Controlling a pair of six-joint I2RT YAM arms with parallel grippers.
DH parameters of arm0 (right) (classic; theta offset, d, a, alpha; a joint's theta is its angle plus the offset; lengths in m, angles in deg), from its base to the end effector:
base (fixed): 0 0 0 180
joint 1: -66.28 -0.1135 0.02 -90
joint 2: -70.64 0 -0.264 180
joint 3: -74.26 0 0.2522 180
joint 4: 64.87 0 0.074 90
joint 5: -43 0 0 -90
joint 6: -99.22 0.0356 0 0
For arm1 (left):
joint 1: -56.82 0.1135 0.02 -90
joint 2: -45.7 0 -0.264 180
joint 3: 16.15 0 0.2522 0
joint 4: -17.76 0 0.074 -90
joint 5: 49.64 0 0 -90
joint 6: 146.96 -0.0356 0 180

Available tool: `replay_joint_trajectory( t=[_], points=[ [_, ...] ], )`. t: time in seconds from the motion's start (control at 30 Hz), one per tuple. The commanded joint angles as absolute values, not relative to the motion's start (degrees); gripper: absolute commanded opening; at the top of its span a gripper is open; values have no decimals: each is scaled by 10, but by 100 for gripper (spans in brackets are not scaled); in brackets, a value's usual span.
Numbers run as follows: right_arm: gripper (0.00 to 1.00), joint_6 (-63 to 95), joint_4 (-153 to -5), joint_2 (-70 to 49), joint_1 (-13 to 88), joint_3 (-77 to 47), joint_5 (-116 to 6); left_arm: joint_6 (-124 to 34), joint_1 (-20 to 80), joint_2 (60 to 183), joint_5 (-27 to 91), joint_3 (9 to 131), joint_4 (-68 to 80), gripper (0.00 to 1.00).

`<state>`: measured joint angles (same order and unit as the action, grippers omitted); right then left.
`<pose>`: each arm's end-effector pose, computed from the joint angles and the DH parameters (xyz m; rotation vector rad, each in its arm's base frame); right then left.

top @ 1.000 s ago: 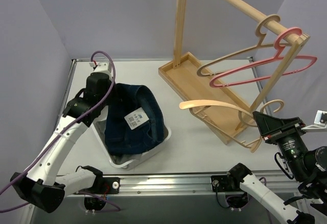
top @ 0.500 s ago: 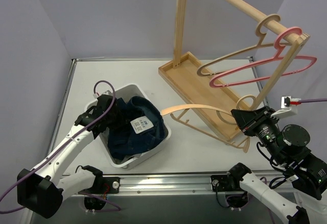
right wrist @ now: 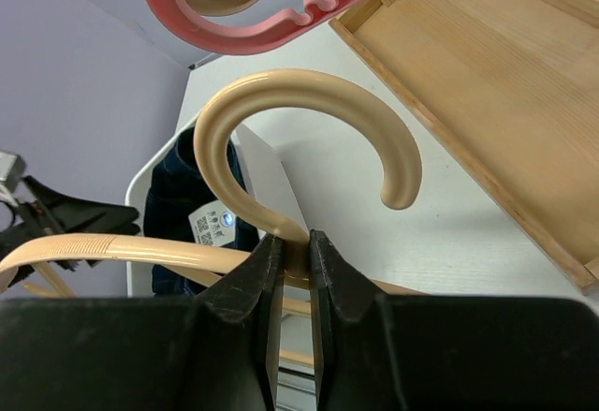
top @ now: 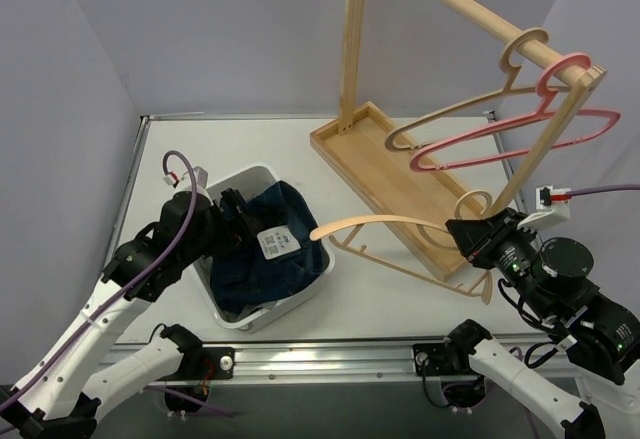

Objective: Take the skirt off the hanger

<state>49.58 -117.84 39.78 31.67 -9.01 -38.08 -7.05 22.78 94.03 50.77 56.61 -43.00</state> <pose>0.0495 0.0275 0.4477 0.2099 1.6404 0.8916 0.1378 -0.0853 0.3504 -0.4152 2.2242 -0.6117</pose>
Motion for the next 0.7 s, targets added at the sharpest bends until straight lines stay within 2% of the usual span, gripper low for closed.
replay_joint_trajectory(
  t=[0.0, 0.17, 0.27, 0.3, 0.43, 0.53, 0.67],
  points=[
    [0, 482, -1187, 378, 314, -104, -382, -105, 182, 944, 568, 639, -428, 94],
    [0, 466, -1223, 357, 313, -120, -378, -239, 118, 977, 567, 749, -368, 94],
    [0, 460, -1249, 346, 314, -130, -378, -343, 100, 1024, 458, 795, -305, 94],
    [0, 459, -1255, 343, 313, -131, -378, -362, 100, 1040, 380, 840, -308, 94],
    [0, 459, -1278, 344, 313, -142, -378, -418, 97, 1120, 199, 937, -355, 94],
    [0, 459, -1284, 343, 314, -147, -377, -427, 85, 1142, 123, 942, -354, 94],
    [0, 460, -1275, 335, 313, -153, -385, -427, 66, 1142, 77, 910, -318, 94]
  ],
)
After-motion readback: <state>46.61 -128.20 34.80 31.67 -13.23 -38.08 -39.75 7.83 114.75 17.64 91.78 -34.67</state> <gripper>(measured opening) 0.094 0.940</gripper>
